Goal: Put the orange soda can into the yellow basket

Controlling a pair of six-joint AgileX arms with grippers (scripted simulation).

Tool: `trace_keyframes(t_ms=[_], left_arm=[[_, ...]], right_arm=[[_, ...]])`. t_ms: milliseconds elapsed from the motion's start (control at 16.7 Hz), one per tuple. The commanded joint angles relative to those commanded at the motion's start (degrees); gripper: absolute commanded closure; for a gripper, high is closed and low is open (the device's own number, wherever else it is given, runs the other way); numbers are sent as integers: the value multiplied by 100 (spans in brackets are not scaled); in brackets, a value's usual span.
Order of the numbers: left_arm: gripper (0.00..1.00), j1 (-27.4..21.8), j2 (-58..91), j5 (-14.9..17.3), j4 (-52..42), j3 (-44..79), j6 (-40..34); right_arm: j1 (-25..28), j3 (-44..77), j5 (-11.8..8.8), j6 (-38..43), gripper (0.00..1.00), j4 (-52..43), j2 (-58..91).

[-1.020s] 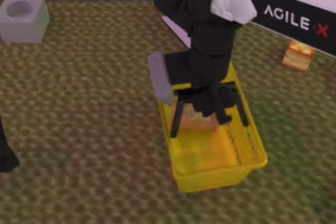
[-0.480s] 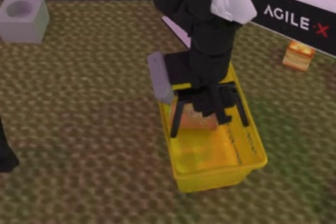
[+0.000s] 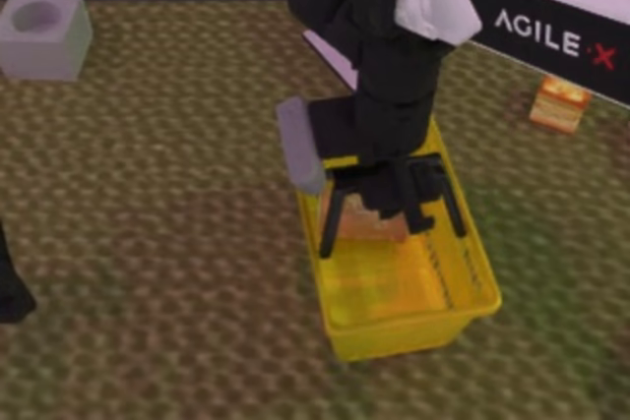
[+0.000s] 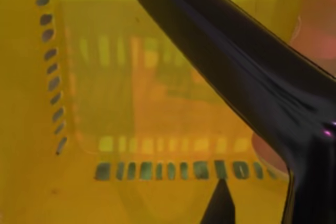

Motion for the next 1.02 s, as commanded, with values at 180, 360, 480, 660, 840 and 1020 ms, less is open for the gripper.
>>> trace_keyframes(t_ms=[180, 360, 480, 660, 840, 1020], left_arm=[[0, 0, 0, 0, 0, 0, 0], [0, 0, 0, 0, 0, 0, 0], [0, 0, 0, 0, 0, 0, 0], [0, 0, 0, 0, 0, 0, 0], [0, 0, 0, 0, 0, 0, 0], [0, 0, 0, 0, 0, 0, 0]], right_arm=[[0, 0, 0, 0, 100, 0, 0], [0, 0, 0, 0, 100, 0, 0], [0, 0, 0, 0, 100, 0, 0], [0, 0, 0, 0, 100, 0, 0], [-25, 97, 1, -24, 100, -101, -11], [-102, 466, 0, -130, 100, -629, -126]])
